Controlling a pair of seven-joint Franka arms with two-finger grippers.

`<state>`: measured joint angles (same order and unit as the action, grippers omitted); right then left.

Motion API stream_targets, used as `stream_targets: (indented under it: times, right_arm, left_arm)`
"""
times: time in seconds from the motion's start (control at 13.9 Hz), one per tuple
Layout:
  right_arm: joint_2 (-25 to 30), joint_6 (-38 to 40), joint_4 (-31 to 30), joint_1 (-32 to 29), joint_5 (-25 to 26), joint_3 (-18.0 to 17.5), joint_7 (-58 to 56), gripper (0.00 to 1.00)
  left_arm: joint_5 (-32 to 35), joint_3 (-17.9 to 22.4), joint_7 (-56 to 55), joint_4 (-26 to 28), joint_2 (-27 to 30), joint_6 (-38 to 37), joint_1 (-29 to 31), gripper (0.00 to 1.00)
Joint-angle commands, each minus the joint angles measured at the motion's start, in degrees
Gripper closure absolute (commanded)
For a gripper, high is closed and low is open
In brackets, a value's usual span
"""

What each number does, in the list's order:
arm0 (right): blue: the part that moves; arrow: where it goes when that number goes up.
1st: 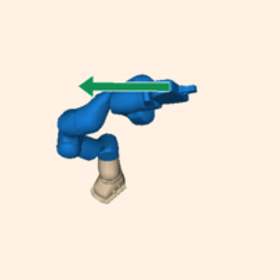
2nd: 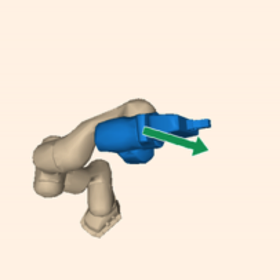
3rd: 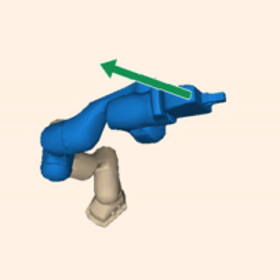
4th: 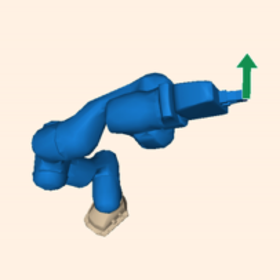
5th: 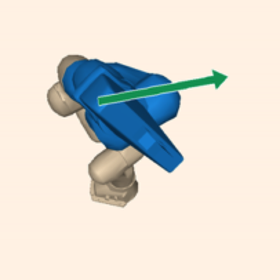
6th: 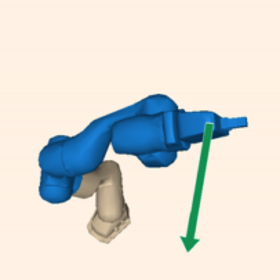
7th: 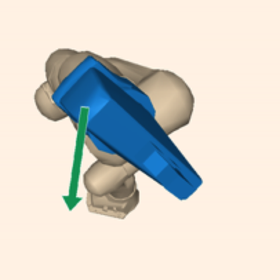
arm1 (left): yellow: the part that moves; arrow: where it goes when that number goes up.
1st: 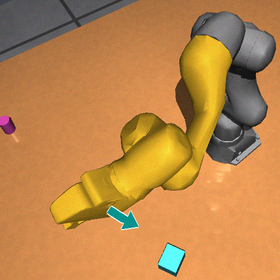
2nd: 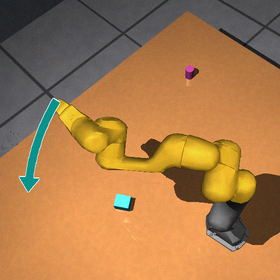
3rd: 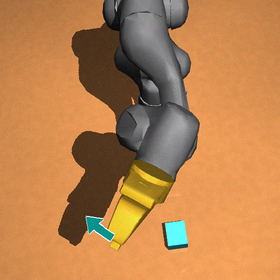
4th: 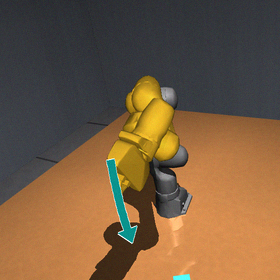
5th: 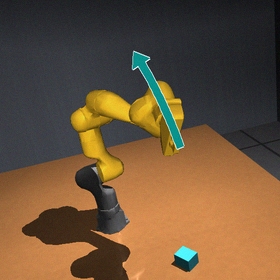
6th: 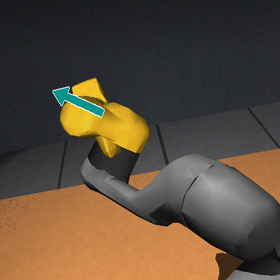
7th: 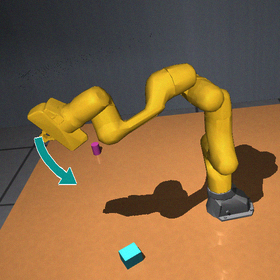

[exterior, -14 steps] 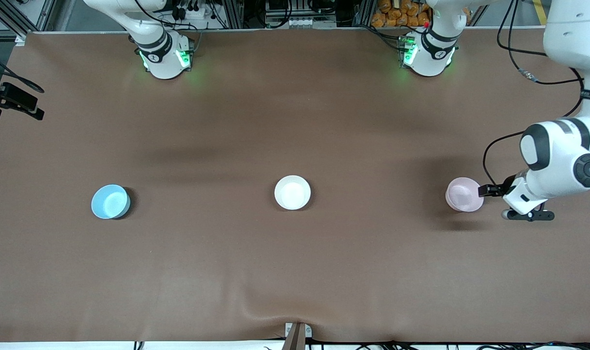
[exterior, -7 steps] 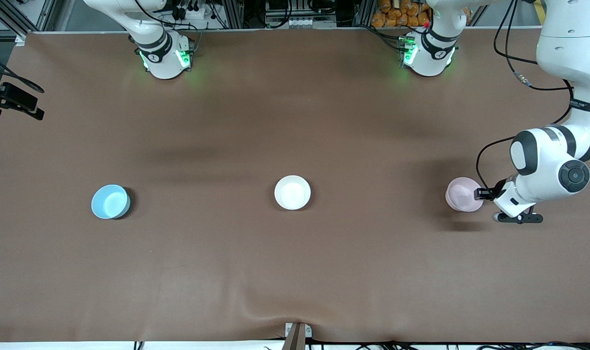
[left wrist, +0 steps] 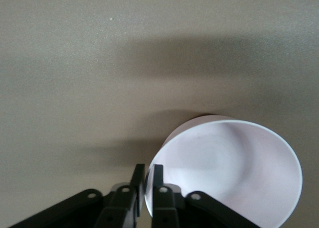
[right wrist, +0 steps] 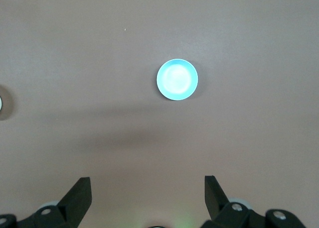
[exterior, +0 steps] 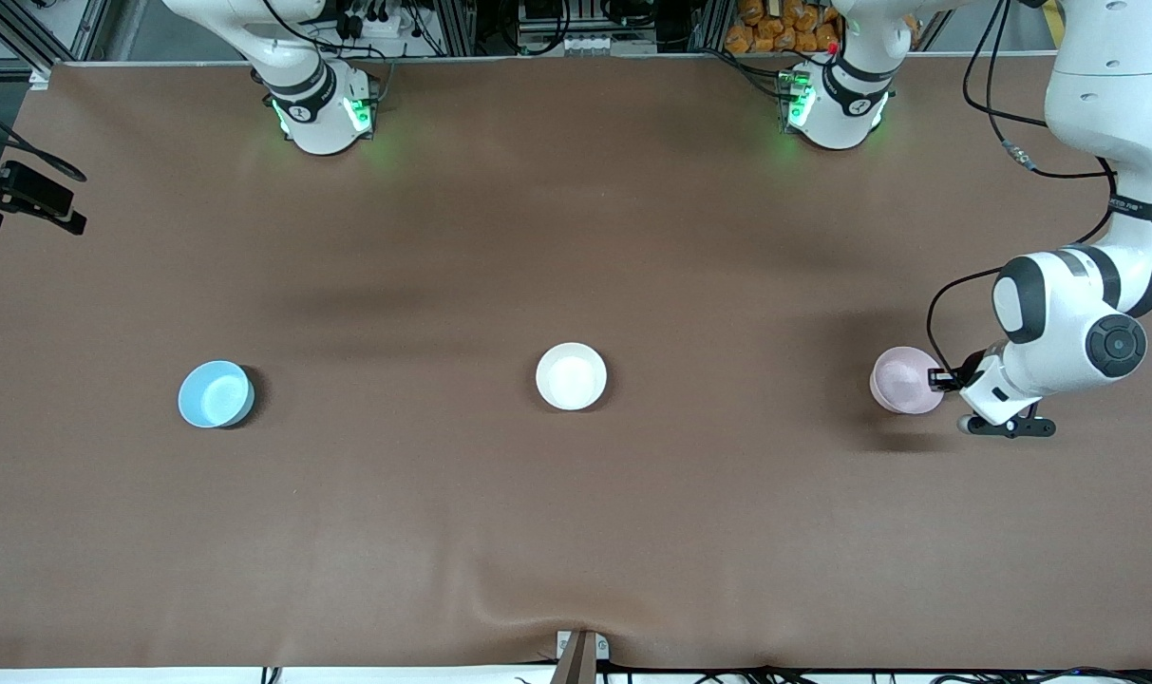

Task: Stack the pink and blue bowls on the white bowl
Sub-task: 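Close the left gripper on the pink bowl's rim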

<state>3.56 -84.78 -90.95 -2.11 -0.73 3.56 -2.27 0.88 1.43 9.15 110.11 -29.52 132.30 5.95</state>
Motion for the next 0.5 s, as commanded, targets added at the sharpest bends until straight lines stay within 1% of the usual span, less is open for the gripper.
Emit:
stream_targets:
  times: [0.0,0.14,0.29,0.36,0.43]
  right_arm:
    - [-0.13,0.58,0.6,0.09,0.03,-0.04,1.04,0.0]
    - [-0.04,0.58,0.6,0.09,-0.06,-0.04,1.04,0.0]
    - [-0.04,0.58,0.6,0.09,-0.06,-0.04,1.04,0.0]
    - [-0.04,0.58,0.6,0.09,0.03,-0.04,1.04,0.0]
    - [-0.13,0.58,0.6,0.09,-0.06,-0.04,1.04,0.0]
  left_arm:
    - [-0.09,-0.73,0.95,0.1,0.52,0.51,0.29,1.0]
    - [-0.18,-2.04,0.52,-0.6,2.35,-1.33,0.47,1.0]
    - [-3.85,-4.59,-1.84,-1.74,4.29,-4.31,0.21,1.0]
    - [-4.48,-5.99,-3.86,-3.49,4.56,-7.29,0.03,1.0]
    - [-4.49,-7.66,-6.84,-6.64,4.39,-11.06,-0.06,1.0]
